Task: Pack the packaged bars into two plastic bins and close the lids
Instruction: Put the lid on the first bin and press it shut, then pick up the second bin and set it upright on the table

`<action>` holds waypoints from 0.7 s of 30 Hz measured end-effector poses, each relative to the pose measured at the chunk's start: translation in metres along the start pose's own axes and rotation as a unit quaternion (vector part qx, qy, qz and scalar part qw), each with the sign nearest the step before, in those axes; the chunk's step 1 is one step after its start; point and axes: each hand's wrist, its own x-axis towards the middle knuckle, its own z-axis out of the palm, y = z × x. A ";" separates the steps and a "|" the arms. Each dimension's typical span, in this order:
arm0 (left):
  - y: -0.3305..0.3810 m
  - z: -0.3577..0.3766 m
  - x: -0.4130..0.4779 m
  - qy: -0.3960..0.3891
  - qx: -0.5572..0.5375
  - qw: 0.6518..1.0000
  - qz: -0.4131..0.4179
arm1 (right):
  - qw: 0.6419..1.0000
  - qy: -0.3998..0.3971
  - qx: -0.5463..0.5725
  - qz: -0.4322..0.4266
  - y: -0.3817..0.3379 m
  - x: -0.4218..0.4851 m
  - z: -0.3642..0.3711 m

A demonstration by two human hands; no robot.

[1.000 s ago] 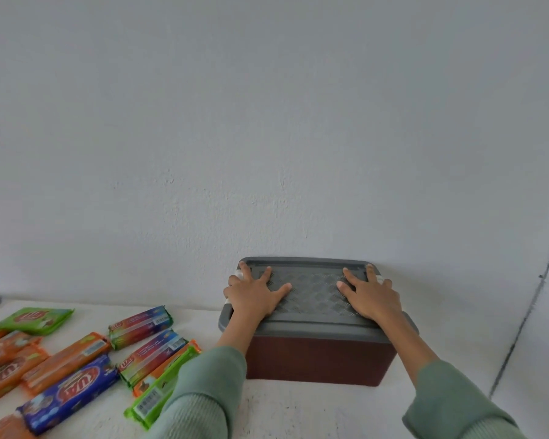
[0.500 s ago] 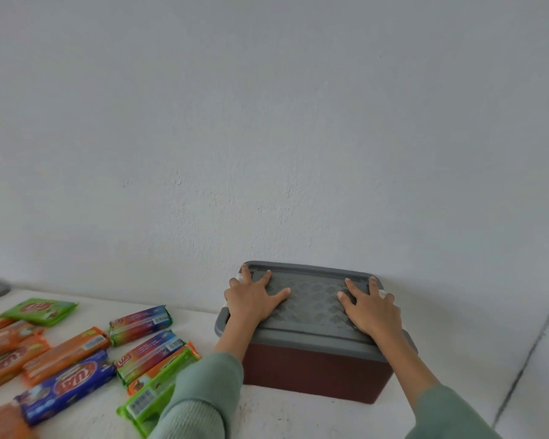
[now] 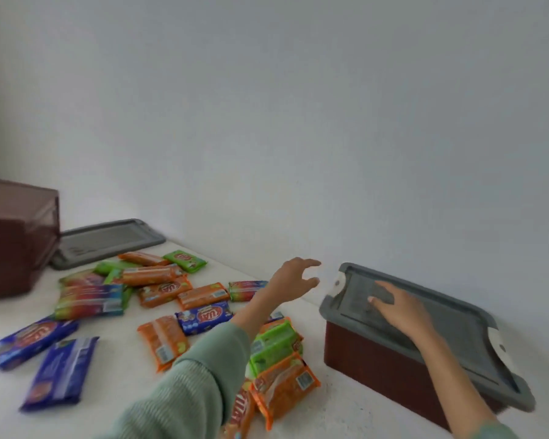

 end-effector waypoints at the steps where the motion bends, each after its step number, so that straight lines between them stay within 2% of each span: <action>1: -0.012 -0.018 -0.011 0.026 0.000 1.000 -0.007 | 1.000 -0.009 0.015 -0.024 -0.023 0.002 0.007; 4: -0.056 -0.079 -0.052 0.103 0.013 0.994 -0.032 | 0.993 -0.036 0.066 -0.088 -0.097 0.007 0.032; 7: -0.113 -0.142 -0.102 0.150 0.036 0.984 -0.093 | 0.986 -0.058 0.068 -0.142 -0.177 0.002 0.063; 11: -0.189 -0.225 -0.169 0.229 0.084 0.957 -0.157 | 0.969 -0.100 0.083 -0.211 -0.284 -0.017 0.109; 15: -0.253 -0.301 -0.222 0.292 0.133 0.930 -0.181 | 0.950 -0.128 0.118 -0.260 -0.393 -0.036 0.150; 18: -0.294 -0.343 -0.247 0.306 0.165 0.917 -0.197 | 0.932 -0.145 0.142 -0.300 -0.470 -0.051 0.178; 21: -0.334 -0.373 -0.258 0.273 0.187 0.915 -0.232 | 0.917 -0.158 0.163 -0.329 -0.532 -0.067 0.206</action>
